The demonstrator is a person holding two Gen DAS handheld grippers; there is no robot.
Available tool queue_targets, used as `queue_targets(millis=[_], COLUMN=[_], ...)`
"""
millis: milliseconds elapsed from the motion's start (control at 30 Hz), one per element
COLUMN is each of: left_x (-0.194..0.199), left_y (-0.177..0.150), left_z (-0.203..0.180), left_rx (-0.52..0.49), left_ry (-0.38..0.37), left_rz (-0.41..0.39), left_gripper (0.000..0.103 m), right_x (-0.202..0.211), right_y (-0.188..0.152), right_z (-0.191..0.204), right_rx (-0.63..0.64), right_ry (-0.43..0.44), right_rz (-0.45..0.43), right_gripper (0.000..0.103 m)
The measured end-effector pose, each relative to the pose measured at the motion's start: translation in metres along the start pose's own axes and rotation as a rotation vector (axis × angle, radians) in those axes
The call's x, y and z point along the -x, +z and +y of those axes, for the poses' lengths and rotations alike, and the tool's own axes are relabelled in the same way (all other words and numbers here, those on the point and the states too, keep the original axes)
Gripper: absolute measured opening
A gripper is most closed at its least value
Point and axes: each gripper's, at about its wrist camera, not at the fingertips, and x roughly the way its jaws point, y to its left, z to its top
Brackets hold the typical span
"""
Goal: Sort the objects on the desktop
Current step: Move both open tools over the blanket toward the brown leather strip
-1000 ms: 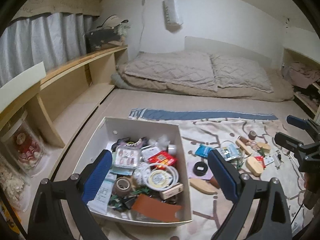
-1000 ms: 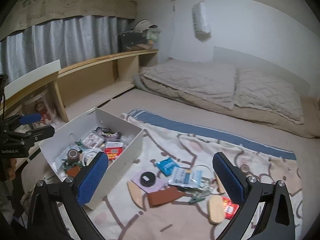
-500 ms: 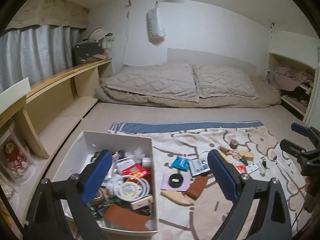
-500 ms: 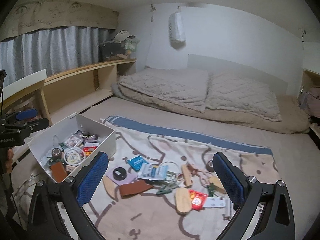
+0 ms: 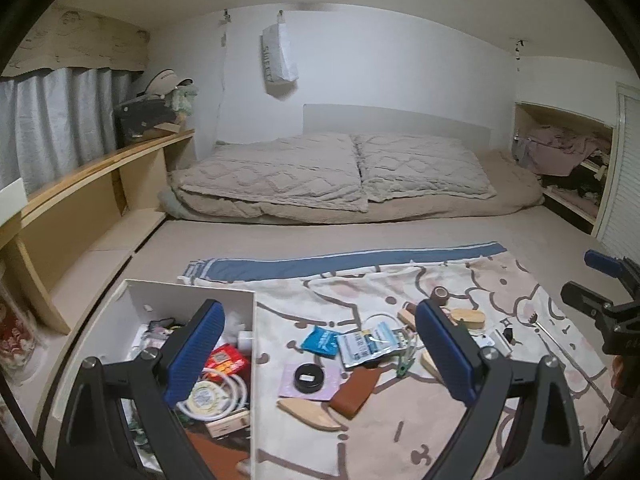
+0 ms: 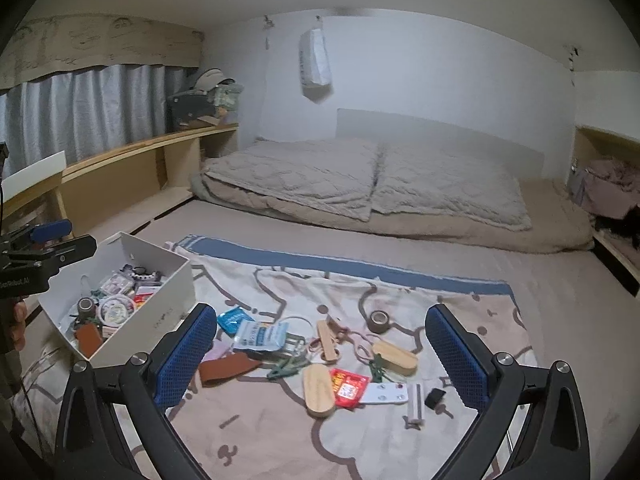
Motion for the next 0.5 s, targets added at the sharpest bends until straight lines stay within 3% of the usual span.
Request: queue_targets(millis=[500], left_x=[-0.048], left_y=[-0.012], left_z=[-0.043], left_rx=[-0.069], left_ry=[-0.06], left_rz=[0.075], left_gripper=[0.097], right_x=[-0.034], right_y=[-0.021], right_z=[-0.041], right_rx=[-0.084], right_ry=[-0.068], right_rz=[0.095], right_gripper=[0.103])
